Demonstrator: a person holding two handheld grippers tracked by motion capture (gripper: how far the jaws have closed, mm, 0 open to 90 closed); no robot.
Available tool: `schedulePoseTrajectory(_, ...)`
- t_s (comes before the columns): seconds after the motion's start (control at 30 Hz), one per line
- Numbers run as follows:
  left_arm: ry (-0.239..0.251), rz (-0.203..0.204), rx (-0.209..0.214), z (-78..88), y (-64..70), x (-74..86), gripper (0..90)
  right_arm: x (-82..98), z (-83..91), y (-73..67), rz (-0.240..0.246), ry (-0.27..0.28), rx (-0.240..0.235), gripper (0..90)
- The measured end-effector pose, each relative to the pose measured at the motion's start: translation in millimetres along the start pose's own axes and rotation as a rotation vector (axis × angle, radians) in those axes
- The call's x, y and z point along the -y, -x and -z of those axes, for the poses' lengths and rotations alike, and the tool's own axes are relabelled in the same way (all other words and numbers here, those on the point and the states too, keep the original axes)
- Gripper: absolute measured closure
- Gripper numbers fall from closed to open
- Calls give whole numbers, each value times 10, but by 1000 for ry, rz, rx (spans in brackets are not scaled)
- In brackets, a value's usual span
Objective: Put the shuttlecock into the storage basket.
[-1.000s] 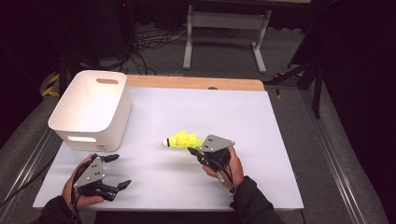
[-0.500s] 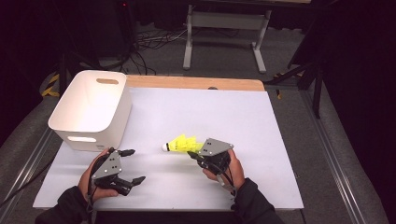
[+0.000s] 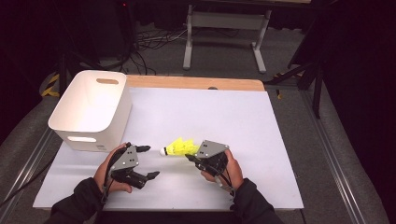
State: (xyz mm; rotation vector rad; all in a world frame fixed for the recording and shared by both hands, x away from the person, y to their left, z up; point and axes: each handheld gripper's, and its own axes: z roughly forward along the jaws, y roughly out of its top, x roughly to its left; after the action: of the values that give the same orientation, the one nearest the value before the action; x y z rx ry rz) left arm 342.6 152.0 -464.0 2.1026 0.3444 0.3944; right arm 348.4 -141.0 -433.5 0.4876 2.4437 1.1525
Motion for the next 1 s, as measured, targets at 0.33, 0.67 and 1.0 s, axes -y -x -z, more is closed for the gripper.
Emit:
schedulePoseTrajectory(0.33,-54,-6,17,-238,0,-73,140,-25,-50,-75,51,-36,-19,873)
schedulePoseTrajectory(0.67,-86,-9,32,-391,3,-136,235,-85,-109,-185,117,-78,-37,870)
schedulePoseTrajectory(1.0,-132,-16,44,-542,2,-189,370,-127,-158,-237,155,-107,-44,854)
